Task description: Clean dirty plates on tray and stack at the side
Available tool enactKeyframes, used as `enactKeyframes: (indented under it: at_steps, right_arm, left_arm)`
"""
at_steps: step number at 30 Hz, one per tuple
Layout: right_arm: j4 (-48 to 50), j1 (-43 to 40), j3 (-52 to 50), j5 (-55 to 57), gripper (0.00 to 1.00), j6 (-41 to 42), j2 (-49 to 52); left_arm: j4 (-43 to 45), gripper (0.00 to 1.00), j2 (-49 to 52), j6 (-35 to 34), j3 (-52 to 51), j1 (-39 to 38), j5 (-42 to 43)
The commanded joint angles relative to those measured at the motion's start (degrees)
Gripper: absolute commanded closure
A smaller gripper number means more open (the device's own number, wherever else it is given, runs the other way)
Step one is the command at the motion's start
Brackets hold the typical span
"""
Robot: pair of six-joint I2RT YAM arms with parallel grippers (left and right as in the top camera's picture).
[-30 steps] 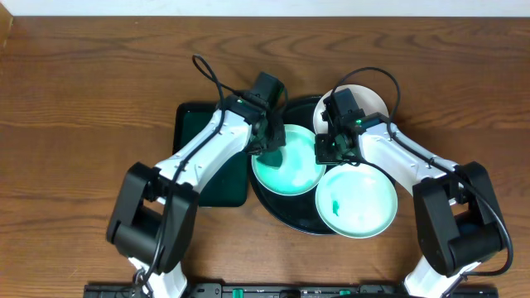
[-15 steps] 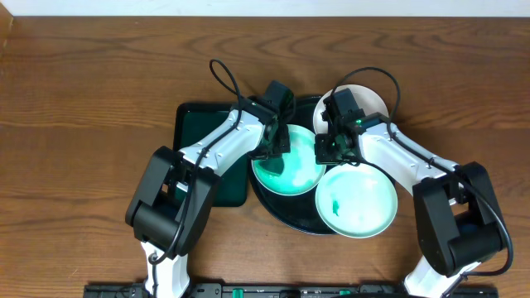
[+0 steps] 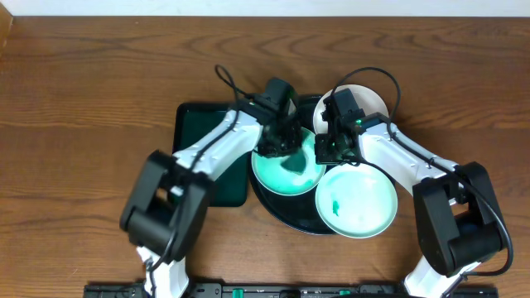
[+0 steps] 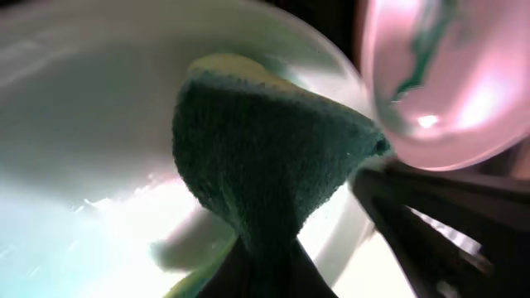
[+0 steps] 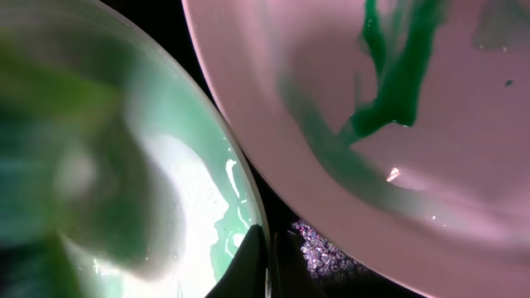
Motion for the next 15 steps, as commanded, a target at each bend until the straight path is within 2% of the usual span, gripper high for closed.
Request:
enactKeyframes:
  at_steps: [1, 4, 15]
  right_arm:
    - [-0.1, 0.3, -0.4, -1.2, 0.99, 0.7, -0.8]
    - [-0.2, 0.3, -0.4, -1.2, 0.99, 0.7, -0.8]
    - [0.0, 0.3, -0.4, -1.2, 0.99, 0.7, -0.8]
  left_arm:
    - [-1.5, 0.92, -7.6, 1.0, 0.0, 2.1, -3.5]
    - [-4.2, 0.92, -9.4, 1.7, 0.0, 2.3, -12.6]
    - [-5.7, 0.92, -5.2, 1.6, -2.6, 1.9, -17.2]
